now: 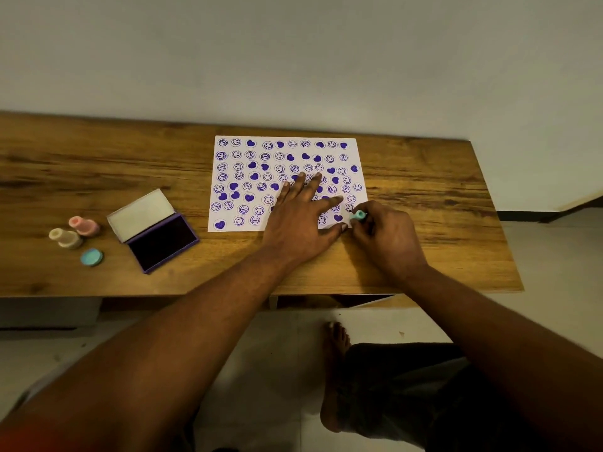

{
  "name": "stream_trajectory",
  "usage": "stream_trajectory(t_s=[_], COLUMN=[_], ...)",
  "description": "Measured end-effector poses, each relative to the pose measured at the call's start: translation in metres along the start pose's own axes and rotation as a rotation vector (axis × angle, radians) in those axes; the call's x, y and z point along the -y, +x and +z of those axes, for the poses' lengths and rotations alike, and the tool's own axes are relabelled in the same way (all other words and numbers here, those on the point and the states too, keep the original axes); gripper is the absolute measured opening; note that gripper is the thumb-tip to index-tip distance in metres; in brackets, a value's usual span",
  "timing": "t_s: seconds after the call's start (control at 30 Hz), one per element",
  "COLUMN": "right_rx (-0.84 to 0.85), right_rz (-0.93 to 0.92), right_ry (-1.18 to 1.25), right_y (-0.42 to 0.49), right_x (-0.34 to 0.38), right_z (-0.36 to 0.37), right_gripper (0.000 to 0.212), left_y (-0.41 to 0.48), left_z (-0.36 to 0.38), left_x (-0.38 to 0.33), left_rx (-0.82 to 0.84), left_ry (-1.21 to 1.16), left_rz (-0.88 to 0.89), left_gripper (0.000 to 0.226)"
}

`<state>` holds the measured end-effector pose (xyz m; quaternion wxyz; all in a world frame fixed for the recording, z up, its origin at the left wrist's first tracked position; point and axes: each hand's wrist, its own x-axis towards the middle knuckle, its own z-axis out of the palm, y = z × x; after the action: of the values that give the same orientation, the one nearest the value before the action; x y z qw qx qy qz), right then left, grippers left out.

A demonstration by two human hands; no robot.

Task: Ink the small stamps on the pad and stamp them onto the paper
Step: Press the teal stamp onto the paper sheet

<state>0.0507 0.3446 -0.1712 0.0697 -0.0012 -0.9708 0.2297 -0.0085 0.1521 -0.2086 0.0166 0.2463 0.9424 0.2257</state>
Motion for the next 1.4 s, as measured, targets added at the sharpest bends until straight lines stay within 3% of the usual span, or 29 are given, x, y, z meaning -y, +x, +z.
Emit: stream_trajectory(t_s=[0.27,0.4,0.47,0.57,0.67,1.07,1.4], right_rx=[-0.040,0.030,-0.005,-0.279,-0.392,-0.359,-0.202], right_rz=[0.009,0.074,0.190,0.307,0.396,0.429,0.185], right_ry=[0.063,0.081,0.333,0.794,0.900,0.948,0.739], right_y=[-0.002,0.001,0.008,0.020,0.023,0.047,0.066], right_x=[-0.001,0.004,0.003,-0.002,-0.009,0.002,0.060], right_z=[0.000,-0.006,-0.017,-0.044,-0.059,-0.035,-0.005], right_gripper=[0.019,0.024,0.023,0.020,0.025,0.025,0.024], left_y=[0.000,0.000,-0.001,0.000,0.000,-0.002,-0.035], left_z=[-0.002,-0.004,-0.004,-0.002,-0.001,-0.003,-0.054], left_x=[-0.003,-0.003,-0.003,-0.002,-0.002,-0.003,0.013], left_rx=[0.008,0.023,0.025,0.003,-0.001,-0.019,-0.210], left_ry=[-0.013,0.001,-0.004,-0.020,-0.026,-0.027,-0.039], left_rz=[-0.009,-0.012,-0.009,-0.004,-0.001,0.009,-0.019], left_gripper=[0.066,0.067,0.068,0.068,0.068,0.067,0.059])
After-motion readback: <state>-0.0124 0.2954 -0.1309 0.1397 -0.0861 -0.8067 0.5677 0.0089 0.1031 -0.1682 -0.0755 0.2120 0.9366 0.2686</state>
